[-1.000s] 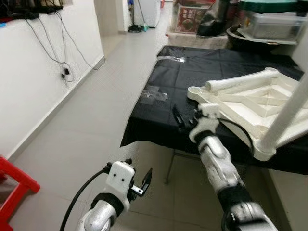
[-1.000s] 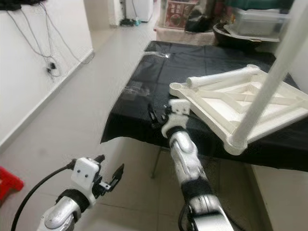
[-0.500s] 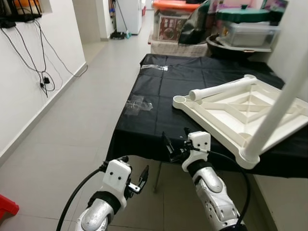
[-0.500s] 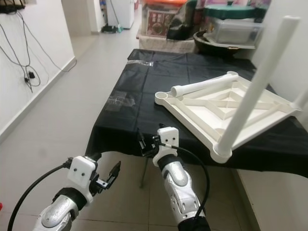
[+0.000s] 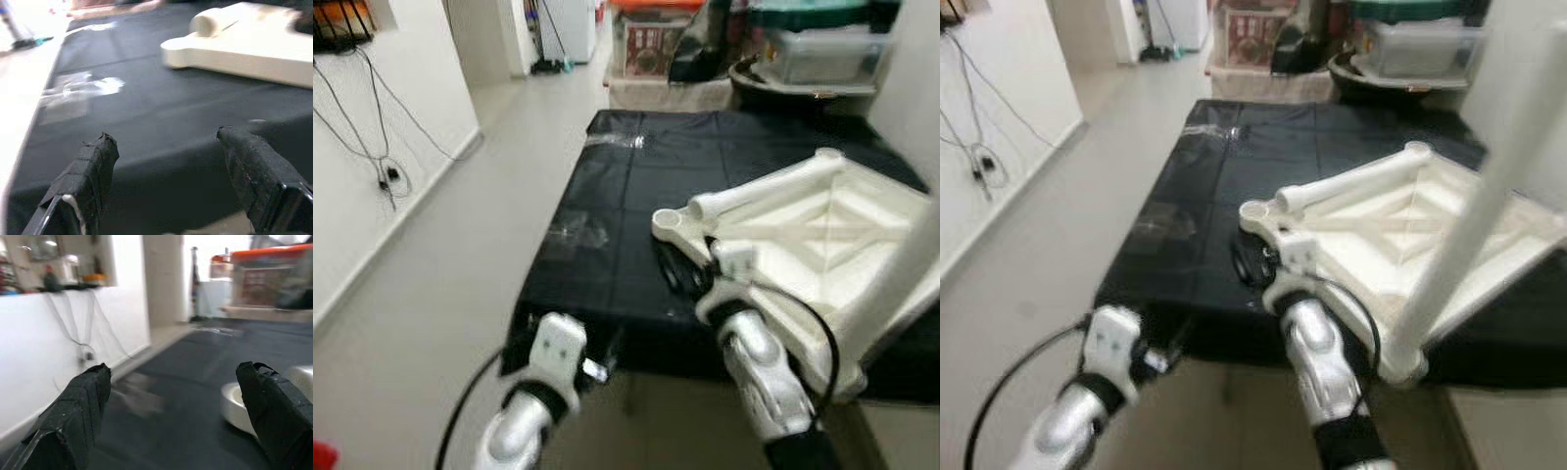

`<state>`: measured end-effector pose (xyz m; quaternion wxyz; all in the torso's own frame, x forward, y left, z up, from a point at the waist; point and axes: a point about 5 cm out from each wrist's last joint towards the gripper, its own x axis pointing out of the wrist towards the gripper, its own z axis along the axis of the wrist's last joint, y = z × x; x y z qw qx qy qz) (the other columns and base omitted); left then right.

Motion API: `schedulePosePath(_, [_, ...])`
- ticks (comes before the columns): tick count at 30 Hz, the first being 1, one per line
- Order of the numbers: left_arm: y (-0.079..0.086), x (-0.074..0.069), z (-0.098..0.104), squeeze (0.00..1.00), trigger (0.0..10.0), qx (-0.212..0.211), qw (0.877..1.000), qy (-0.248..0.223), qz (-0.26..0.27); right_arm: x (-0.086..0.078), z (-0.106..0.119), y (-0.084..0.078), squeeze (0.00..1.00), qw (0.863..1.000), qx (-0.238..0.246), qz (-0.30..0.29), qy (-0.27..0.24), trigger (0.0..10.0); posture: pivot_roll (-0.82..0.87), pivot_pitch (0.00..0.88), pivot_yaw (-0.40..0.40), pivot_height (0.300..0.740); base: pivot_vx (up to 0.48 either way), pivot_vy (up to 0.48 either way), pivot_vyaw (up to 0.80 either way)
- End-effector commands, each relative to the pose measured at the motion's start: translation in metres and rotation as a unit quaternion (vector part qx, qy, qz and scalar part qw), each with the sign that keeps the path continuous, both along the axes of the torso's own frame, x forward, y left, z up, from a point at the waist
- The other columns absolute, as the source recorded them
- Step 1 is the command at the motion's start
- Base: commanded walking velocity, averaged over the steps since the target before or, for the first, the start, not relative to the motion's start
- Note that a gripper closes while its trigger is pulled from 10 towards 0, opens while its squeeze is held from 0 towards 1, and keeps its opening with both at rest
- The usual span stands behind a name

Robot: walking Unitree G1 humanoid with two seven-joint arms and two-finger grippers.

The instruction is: Building children table

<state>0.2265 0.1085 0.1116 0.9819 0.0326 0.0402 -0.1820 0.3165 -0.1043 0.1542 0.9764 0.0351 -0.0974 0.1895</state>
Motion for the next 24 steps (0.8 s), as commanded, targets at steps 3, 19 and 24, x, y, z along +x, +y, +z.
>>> schedulePosePath(3, [-0.004, -0.001, 0.001, 0.00, 10.0, -0.006, 1.000, 0.000, -0.006, 0.000, -0.005, -0.013, 0.00, 1.000, -0.010, -0.019, 0.015, 10.0, 0.11, 0.060, -0.034, 0.740, 0.000, 0.000, 0.00])
schedulePosePath(19, [-0.008, -0.005, 0.001, 0.00, 10.0, -0.013, 1.000, 0.011, -0.012, 0.071, 0.040, -0.063, 0.00, 0.960, -0.213, -0.015, 0.182, 10.0, 0.09, 0.098, -0.044, 0.740, 0.000, 0.000, 0.00])
schedulePosePath(24, [-0.010, -0.009, 0.004, 0.00, 10.0, -0.014, 1.000, 0.006, -0.012, 0.075, 0.033, -0.081, 0.00, 0.941, -0.240, -0.038, 0.236, 10.0, 0.08, 0.125, -0.057, 0.740, 0.000, 0.000, 0.00])
